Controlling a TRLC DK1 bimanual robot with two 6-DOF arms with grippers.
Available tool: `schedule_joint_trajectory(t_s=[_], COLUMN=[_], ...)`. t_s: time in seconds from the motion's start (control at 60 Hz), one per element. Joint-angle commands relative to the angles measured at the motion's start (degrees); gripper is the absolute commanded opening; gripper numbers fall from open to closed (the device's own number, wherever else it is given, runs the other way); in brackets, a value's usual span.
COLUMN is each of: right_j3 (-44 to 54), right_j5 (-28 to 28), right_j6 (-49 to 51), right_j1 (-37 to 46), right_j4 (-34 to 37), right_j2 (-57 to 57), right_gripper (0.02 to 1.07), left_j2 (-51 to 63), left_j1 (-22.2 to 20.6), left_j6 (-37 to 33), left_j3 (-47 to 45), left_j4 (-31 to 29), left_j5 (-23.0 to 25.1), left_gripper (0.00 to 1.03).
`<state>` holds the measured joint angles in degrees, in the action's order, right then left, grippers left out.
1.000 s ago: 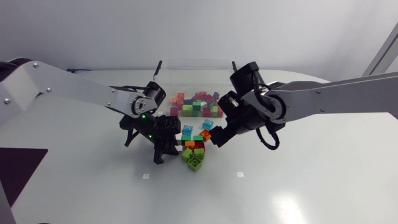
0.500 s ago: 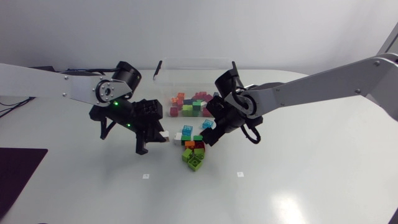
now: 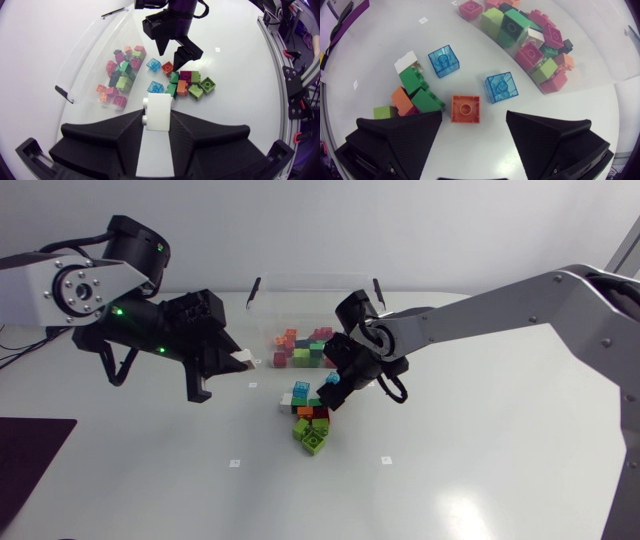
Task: Place the duplo bricks in the container
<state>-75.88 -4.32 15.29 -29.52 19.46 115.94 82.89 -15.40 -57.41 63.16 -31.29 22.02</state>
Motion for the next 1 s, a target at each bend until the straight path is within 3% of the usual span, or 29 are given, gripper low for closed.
schedule_joint_trajectory(t_s=[0.0,0.217,0.333,0.433,0.65,0.7,0.983], right_j3=[-1.47,-2.96,-3.66,-4.63,-6.48,-6.65,-6.3], right_j5=[-0.08,-0.08,0.01,-0.08,-0.08,-0.08,-0.08], right_j6=[1.06,0.97,0.8,0.44,-0.61,-0.96,-1.23], right_j1=[-0.28,-0.89,-0.98,-0.98,-1.16,-1.16,-1.16], right_j4=[1.37,3.21,3.48,3.56,4.44,4.53,4.18], right_j2=[2.45,4.56,5.35,5.7,7.02,7.28,7.9], right_gripper=[0.92,0.79,0.77,0.65,0.63,0.56,0.37], left_j2=[-1.51,-1.24,0.08,1.92,7.9,9.13,16.78], left_j1=[0.72,0.9,0.72,0.81,0.9,0.98,1.95], left_j6=[1.6,5.2,7.13,10.12,15.48,16.45,22.16], left_j3=[1.8,4.26,6.37,9.35,16.03,17.62,25.97], left_j4=[-1.06,-0.62,-0.53,0.09,2.55,2.72,5.36], left_j5=[0.48,1.36,1.36,1.36,1.36,1.36,1.36], left_gripper=[0.26,0.26,0.26,0.27,0.27,0.27,0.27])
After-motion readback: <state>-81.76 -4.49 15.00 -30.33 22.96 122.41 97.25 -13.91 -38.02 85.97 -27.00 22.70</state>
